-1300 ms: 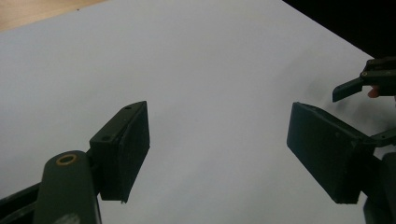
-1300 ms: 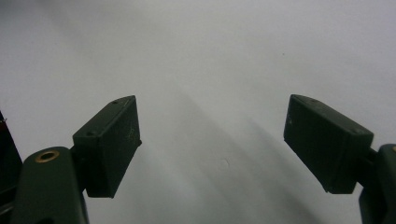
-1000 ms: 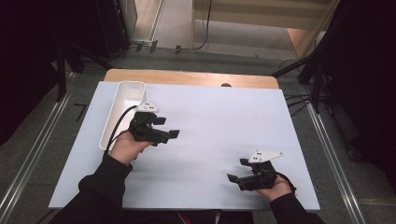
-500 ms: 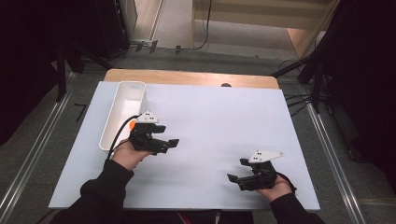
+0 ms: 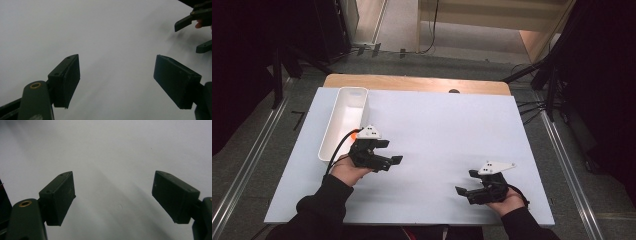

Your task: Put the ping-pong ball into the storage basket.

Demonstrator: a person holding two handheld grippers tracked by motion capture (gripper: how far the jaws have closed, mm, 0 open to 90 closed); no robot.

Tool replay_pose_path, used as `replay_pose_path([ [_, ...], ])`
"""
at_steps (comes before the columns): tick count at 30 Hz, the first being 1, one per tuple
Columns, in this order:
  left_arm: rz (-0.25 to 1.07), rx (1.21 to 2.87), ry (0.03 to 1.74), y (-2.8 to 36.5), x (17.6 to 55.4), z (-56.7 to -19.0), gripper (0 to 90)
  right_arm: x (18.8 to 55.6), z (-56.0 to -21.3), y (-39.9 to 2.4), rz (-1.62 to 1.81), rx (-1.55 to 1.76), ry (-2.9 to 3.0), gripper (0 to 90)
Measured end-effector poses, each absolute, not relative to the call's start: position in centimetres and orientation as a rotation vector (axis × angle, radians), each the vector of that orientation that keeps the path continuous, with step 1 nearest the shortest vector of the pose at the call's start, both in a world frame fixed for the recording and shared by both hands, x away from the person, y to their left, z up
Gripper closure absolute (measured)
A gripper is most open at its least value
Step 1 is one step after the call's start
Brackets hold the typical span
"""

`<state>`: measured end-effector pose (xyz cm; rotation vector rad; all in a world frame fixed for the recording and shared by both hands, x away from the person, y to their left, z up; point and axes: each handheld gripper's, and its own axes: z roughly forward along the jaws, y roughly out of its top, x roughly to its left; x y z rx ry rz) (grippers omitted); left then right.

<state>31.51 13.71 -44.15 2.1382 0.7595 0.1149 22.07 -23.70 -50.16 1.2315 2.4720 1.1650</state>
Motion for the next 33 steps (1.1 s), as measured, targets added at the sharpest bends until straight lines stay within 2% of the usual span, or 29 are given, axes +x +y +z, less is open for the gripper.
replay_pose_path([
  [13,0.104,2.156,0.679,14.4,30.4,-44.6,21.6,22.0,-50.1,-23.7,1.169,1.229,2.472,17.4],
  [33,0.083,2.176,0.648,15.7,29.4,-45.3,21.6,22.0,-50.1,-23.7,1.166,1.229,2.472,17.4],
])
